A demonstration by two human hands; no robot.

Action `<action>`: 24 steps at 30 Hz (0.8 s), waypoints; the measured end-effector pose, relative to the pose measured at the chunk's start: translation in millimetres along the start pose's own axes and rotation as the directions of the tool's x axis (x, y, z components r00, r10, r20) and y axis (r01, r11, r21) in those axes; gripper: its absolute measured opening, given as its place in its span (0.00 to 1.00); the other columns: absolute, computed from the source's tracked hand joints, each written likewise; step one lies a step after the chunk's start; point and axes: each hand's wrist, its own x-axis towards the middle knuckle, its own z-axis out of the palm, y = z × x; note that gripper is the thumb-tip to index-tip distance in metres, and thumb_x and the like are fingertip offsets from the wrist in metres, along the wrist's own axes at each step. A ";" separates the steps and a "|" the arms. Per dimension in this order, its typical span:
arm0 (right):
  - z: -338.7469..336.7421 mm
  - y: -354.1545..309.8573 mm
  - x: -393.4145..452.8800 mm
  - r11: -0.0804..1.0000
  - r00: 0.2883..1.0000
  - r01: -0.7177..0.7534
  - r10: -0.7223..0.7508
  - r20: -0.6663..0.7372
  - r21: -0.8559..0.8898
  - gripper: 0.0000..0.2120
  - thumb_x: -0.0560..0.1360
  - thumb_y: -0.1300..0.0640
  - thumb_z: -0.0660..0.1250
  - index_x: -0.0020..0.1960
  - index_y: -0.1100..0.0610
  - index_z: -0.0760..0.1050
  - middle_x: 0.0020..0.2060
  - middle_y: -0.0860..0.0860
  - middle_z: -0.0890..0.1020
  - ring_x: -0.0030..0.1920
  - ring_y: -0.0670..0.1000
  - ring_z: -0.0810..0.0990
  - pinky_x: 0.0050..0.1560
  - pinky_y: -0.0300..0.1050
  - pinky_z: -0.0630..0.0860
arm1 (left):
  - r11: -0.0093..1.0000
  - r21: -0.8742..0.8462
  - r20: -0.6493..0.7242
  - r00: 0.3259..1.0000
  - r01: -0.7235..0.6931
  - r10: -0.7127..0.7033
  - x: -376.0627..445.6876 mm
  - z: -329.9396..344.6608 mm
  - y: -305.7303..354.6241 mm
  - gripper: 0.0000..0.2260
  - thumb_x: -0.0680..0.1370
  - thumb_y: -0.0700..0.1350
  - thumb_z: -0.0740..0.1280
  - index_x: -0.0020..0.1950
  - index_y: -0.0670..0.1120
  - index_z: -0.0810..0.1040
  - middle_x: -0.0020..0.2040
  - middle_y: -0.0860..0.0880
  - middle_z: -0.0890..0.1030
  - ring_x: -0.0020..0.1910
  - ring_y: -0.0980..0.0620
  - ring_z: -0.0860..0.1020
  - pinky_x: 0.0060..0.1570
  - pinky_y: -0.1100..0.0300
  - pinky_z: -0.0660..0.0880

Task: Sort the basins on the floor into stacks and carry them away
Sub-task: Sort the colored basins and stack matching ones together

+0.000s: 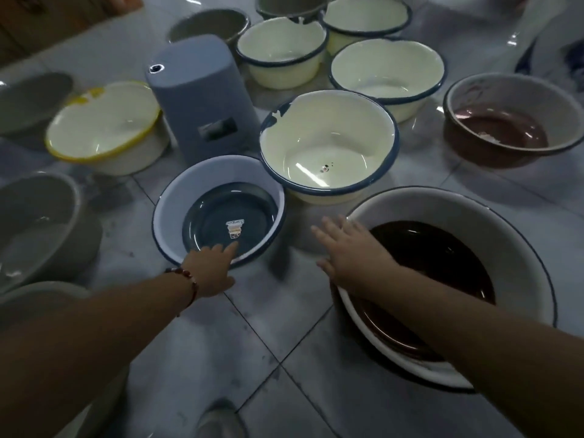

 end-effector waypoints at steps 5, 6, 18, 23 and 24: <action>21.0 -71.5 49.6 0.997 0.993 0.034 -0.026 0.112 -0.064 0.32 0.82 0.44 0.52 0.80 0.54 0.45 0.79 0.56 0.50 0.78 0.58 0.46 0.77 0.56 0.45 | 1.000 0.025 0.032 0.999 0.005 -0.006 -1.7 34.5 -34.4 0.29 0.78 0.57 0.63 0.76 0.50 0.60 0.69 0.47 0.72 0.66 0.45 0.72 0.62 0.49 0.70; 25.7 -83.9 55.1 0.998 0.990 0.031 -0.022 0.137 -0.060 0.32 0.82 0.43 0.52 0.80 0.54 0.45 0.79 0.56 0.50 0.78 0.58 0.47 0.77 0.56 0.45 | 0.998 0.052 -0.006 1.000 -0.019 0.019 -3.9 38.8 -38.6 0.24 0.78 0.55 0.64 0.72 0.50 0.66 0.66 0.47 0.73 0.64 0.46 0.73 0.61 0.50 0.70; 24.3 -174.9 56.8 -0.394 0.671 -0.477 0.414 0.615 0.786 0.13 0.71 0.63 0.69 0.54 0.63 0.73 0.38 0.56 0.77 0.32 0.51 0.76 0.22 0.37 0.74 | 0.907 0.031 -0.251 0.875 -0.421 0.415 -102.8 -13.7 -37.9 0.13 0.75 0.57 0.61 0.46 0.49 0.78 0.42 0.51 0.79 0.39 0.47 0.77 0.36 0.57 0.68; -41.5 -146.2 9.0 -0.307 0.705 -0.482 0.420 0.572 0.820 0.03 0.72 0.68 0.62 0.41 0.62 0.71 0.32 0.55 0.71 0.29 0.49 0.70 0.24 0.39 0.69 | 0.870 -0.082 -0.376 0.824 -0.486 0.424 -151.8 -67.0 -11.2 0.11 0.77 0.57 0.61 0.46 0.51 0.77 0.41 0.53 0.79 0.39 0.52 0.77 0.35 0.60 0.66; -55.8 -139.4 -2.0 -0.295 0.722 -0.463 0.422 0.549 0.836 0.03 0.72 0.67 0.62 0.41 0.61 0.71 0.35 0.55 0.72 0.32 0.50 0.71 0.28 0.38 0.69 | 0.861 -0.113 -0.405 0.814 -0.497 0.417 -162.3 -79.5 0.9 0.12 0.76 0.57 0.61 0.44 0.50 0.77 0.40 0.53 0.79 0.38 0.53 0.77 0.35 0.60 0.67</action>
